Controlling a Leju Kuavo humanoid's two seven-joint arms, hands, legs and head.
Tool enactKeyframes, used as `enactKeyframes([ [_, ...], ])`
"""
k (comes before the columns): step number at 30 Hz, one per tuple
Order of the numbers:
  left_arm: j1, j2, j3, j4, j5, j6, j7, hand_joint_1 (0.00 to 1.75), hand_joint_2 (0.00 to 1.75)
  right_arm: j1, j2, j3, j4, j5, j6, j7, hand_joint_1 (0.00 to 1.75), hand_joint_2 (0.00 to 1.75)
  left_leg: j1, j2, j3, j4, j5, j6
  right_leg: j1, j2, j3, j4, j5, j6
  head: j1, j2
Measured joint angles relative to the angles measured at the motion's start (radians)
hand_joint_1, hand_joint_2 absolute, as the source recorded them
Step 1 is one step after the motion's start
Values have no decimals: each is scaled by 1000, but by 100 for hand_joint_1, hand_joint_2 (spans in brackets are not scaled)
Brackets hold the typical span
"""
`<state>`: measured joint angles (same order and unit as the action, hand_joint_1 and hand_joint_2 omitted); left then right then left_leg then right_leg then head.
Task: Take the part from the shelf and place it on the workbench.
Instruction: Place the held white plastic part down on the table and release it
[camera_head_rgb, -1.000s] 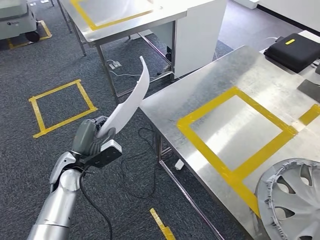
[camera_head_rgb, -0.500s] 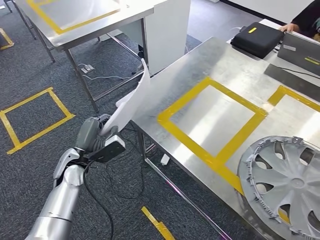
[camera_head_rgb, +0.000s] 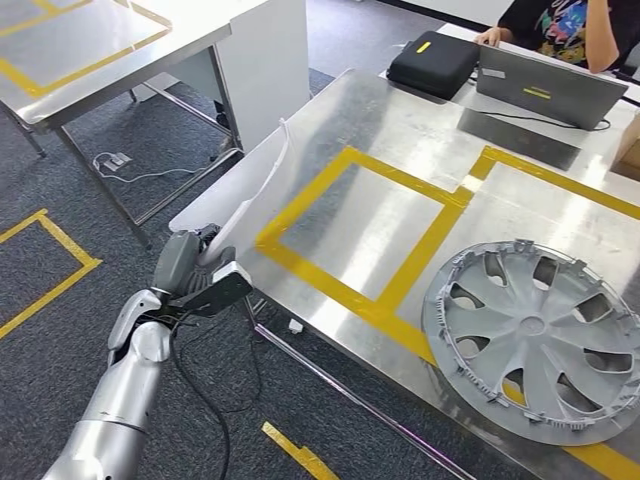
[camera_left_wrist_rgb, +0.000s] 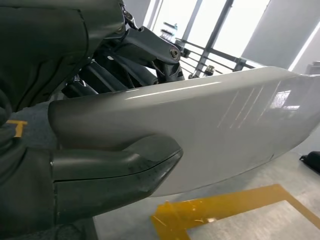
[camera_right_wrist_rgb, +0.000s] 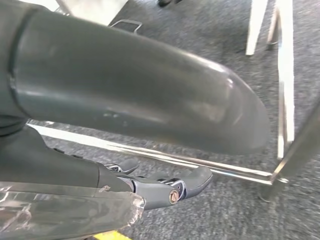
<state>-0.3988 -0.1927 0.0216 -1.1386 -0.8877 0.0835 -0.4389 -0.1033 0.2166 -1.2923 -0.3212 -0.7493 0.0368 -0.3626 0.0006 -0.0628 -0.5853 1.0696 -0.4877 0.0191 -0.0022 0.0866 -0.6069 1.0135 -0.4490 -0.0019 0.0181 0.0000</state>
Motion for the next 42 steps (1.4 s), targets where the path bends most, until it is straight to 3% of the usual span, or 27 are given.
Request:
enactKeyframes([
  [2, -10, 0, 0, 7, -11, 3, 7, 175, 175, -1, 1, 1, 2, 0, 1, 1, 0, 0, -1, -30, 21, -55, 9, 8, -4, 19, -10, 1, 6, 9, -2, 0],
  [4, -19, -2, 0, 15, -23, 8, 14, 175, 175, 2, 1, 1, 3, 0, 1, 1, 0, 0, 0, -10, 25, -71, 12, 8, -7, 32, -22, -1, 11, 20, -6, 0],
  [6, -29, -8, -2, 25, -36, 14, 15, 175, 175, 3, 2, 3, 4, -1, 1, 1, 0, 0, 5, 15, 29, -88, 21, 12, -3, -3, -44, 30, -12, 28, 0, 0],
  [8, -35, -11, -3, 34, -50, 21, 15, 175, 175, -1, 2, 6, 6, -2, 1, 1, 0, 0, 6, 42, 31, -94, 25, 14, -3, -59, -96, 138, -72, 36, 8, 0],
  [10, -37, -11, -5, 46, -66, 28, 16, 175, 175, -2, 2, 8, 6, -2, 2, 1, 0, 0, 6, 72, 31, -94, 23, 14, -8, -77, -147, 252, -114, 47, 10, 0],
  [11, -38, -12, -8, 52, -75, 31, 16, 175, 175, -1, 2, 8, 6, -2, 2, 1, 0, 0, 6, 85, 31, -93, 22, 13, -11, -81, -152, 265, -111, 51, 10, 0],
  [14, -39, -14, -17, 63, -92, 36, 16, 175, 175, 2, 2, 8, 6, -2, 1, 1, 0, 0, 6, 104, 32, -92, 20, 10, -16, -87, -123, 215, -72, 58, 11, 0],
  [16, -39, -14, -18, 64, -95, 36, 17, 175, 175, 2, 2, 8, 6, -2, 0, 1, 0, 0, 7, 107, 32, -92, 19, 9, -17, -89, -111, 193, -61, 59, 10, 0],
  [18, -51, -20, -34, 76, -116, 46, 23, 175, 175, -2, 3, 9, 8, -2, 0, 2, 0, 0, 1, 126, 32, -82, 11, -4, -14, -116, -50, 87, -32, 49, 10, 0],
  [20, -65, -29, -57, 93, -146, 64, 30, 175, 175, -5, 3, 9, 9, -2, -1, 2, 0, 0, -3, 150, 33, -72, 0, -19, -11, -130, 0, -1, -11, 31, 9, 0],
  [21, -67, -33, -66, 98, -156, 72, 32, 175, 175, -4, 3, 9, 10, -2, -1, 2, 0, 0, -2, 144, 33, -65, -9, -24, -12, -120, -1, 0, -11, 24, 8, 0],
  [23, -71, -39, -79, 106, -169, 82, 33, 175, 175, -6, 3, 9, 10, -2, -1, 2, 0, 0, 4, 109, 8, -1, -55, -33, -15, -102, 0, -1, -8, 12, 7, 0],
  [25, -74, -41, -89, 116, -183, 90, 40, 175, 175, -9, 3, 10, 10, -2, -1, 1, 0, 0, 6, 78, -51, 132, -121, -35, -14, -81, 0, -1, -7, 7, 7, 0],
  [27, -74, -43, -100, 131, -201, 96, 56, 175, 175, -9, 3, 12, 11, -2, -1, 1, 0, 0, 5, 71, -98, 222, -140, -32, -12, -55, 0, -1, -7, 5, 6, 0],
  [28, -76, -45, -107, 138, -215, 101, 69, 175, 175, -9, 4, 13, 12, -2, -1, 1, 0, 0, 5, 69, -97, 213, -119, -27, -11, -42, 0, -1, -6, 5, 6, 0],
  [29, -80, -49, -114, 145, -231, 106, 87, 175, 175, -8, 4, 13, 12, -2, -1, 1, 0, 0, 5, 62, -80, 166, -81, -21, -10, -29, 1, -1, -6, 5, 7, 0],
  [31, -97, -56, -127, 163, -270, 123, 130, 175, 175, -9, 5, 14, 14, -2, -1, 1, 0, 0, 5, 22, -23, 34, -7, -4, -9, -6, 0, 0, -4, 7, 8, 0],
  [32, -107, -57, -132, 176, -293, 136, 154, 175, 175, -11, 6, 14, 14, -2, -3, 1, 0, 0, 5, 2, -1, -15, 9, 2, -9, 3, -3, 1, -2, 10, 7, 0],
  [33, -118, -58, -136, 189, -321, 150, 181, 175, 175, -11, 7, 14, 15, -2, -5, 1, 0, 0, 4, -11, 10, -42, 13, 5, -11, 11, -7, 1, 0, 14, 6, 0],
  [35, -139, -61, -146, 221, -387, 176, 247, 175, 175, -9, 11, 14, 15, -2, -10, 1, 0, 0, 4, -6, 16, -59, 10, 5, -14, 23, -13, -3, 7, 26, 3, 0],
  [36, -150, -62, -150, 239, -421, 187, 283, 175, 175, -7, 12, 14, 15, -2, -12, 0, 0, 0, 5, -3, 17, -67, 12, -2, -14, 21, -12, -8, 11, 27, 4, 0],
  [39, -193, -62, -154, 309, -506, 214, 378, 175, 175, -4, 15, 15, 15, -2, -12, 2, 0, 0, 6, -1, 16, -80, 21, -22, -10, 11, -9, -19, 19, 4, 9, 0],
  [40, -206, -60, -154, 335, -526, 222, 398, 175, 175, -4, 15, 15, 15, -3, -11, 3, 0, 0, 5, 0, 14, -77, 22, -20, -11, 11, -11, -20, 20, 0, 10, 0],
  [42, -226, -55, -152, 381, -554, 234, 418, 175, 175, -3, 15, 16, 15, -3, -9, 3, 0, 0, 2, 0, 10, -72, 23, -13, -13, 10, -12, -19, 21, 5, 10, 0],
])
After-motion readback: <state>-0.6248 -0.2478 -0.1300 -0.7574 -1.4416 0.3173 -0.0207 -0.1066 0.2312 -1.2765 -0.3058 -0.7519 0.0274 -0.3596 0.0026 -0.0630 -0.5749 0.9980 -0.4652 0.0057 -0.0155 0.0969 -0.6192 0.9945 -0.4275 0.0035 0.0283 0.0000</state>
